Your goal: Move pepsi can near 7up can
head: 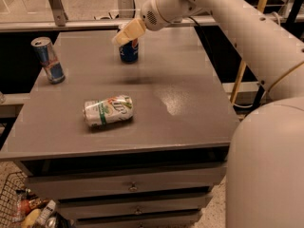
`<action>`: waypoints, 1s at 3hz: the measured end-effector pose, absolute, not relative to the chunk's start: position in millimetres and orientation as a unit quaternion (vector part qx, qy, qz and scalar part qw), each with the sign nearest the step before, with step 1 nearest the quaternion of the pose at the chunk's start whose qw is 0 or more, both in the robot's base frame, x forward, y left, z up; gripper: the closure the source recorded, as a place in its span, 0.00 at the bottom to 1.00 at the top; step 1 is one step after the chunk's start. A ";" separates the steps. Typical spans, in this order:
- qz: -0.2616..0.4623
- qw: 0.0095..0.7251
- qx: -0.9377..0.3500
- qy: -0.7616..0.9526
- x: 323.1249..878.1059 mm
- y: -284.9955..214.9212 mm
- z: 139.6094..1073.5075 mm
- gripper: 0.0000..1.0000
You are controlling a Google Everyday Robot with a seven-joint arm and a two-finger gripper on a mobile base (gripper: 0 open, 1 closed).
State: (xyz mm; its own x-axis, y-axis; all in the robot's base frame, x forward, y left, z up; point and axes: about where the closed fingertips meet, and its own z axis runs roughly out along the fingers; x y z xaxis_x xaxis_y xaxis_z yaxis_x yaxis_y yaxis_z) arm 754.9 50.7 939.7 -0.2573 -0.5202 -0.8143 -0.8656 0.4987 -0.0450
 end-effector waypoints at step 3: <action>0.186 0.384 -0.441 0.790 780.6 69.4 905.9 0.41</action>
Offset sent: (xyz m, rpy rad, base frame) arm 0.0327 0.0271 -0.0301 -0.0765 0.0358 -0.0610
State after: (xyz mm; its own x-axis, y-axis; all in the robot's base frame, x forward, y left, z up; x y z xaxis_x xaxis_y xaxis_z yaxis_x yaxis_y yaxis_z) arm 780.6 69.4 905.9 -0.3162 -0.5538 -0.7703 -0.8392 0.5420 -0.0452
